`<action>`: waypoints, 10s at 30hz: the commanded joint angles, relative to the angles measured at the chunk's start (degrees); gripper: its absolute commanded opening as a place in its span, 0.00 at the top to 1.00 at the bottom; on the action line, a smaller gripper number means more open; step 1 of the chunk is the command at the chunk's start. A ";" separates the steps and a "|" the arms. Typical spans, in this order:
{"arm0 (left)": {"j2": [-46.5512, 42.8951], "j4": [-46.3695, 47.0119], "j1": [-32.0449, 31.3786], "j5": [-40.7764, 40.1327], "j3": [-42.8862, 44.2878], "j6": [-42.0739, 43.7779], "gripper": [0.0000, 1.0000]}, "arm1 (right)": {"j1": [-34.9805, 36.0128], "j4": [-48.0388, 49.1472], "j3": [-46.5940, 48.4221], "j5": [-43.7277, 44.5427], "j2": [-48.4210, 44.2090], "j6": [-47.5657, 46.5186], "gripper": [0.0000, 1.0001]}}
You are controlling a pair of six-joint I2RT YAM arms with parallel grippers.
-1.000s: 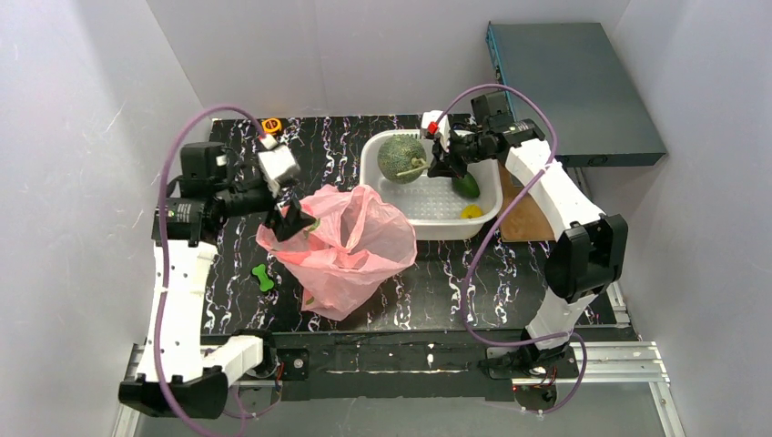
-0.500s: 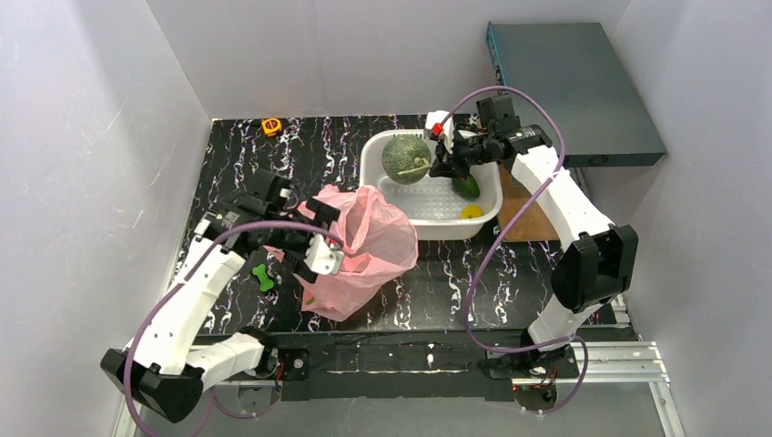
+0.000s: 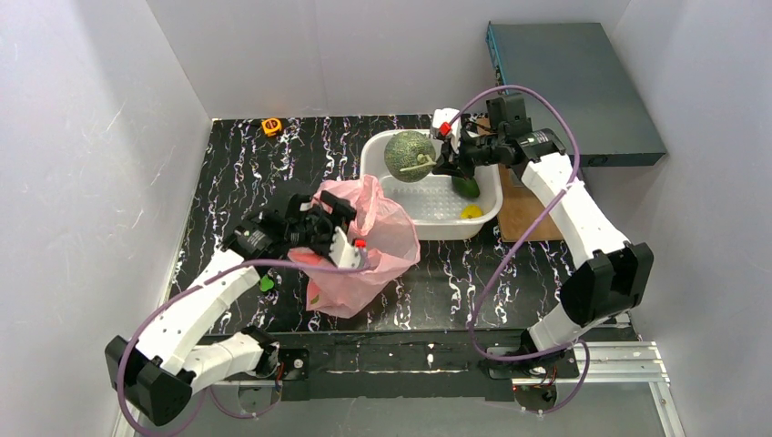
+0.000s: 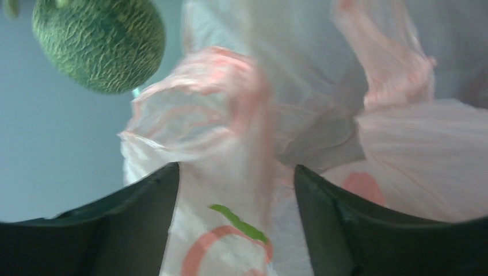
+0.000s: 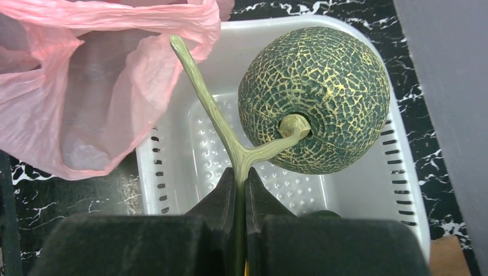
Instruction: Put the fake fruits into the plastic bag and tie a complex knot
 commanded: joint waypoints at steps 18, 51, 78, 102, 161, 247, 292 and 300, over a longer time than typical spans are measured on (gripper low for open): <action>24.47 -2.66 14.20 4.29 35.11 -77.94 1.00 | 2.48 -1.18 1.46 -9.69 -22.51 3.31 0.99; 30.22 0.55 21.68 19.60 39.54 -103.25 1.00 | 26.70 18.72 8.42 14.63 12.65 7.46 0.99; 29.00 3.39 26.84 23.05 34.44 -105.38 1.00 | 27.23 -18.12 5.26 -4.04 2.76 2.93 0.27; 28.75 5.68 27.77 23.90 33.12 -105.25 1.00 | 33.03 -1.62 -0.05 8.25 -5.44 7.94 0.99; 19.51 6.29 31.16 24.76 23.18 -98.63 1.00 | 4.16 7.47 9.47 62.24 30.22 27.67 0.28; 19.29 9.30 31.08 25.51 21.27 -101.23 1.00 | 30.13 15.96 10.66 10.87 12.08 27.59 0.28; 18.00 8.70 31.06 25.52 20.24 -100.82 1.00 | 1.08 -36.23 16.59 30.97 22.87 -26.86 0.25; 18.06 8.79 31.09 25.35 20.12 -100.84 1.00 | 0.51 -36.01 12.91 30.91 24.89 -33.55 0.23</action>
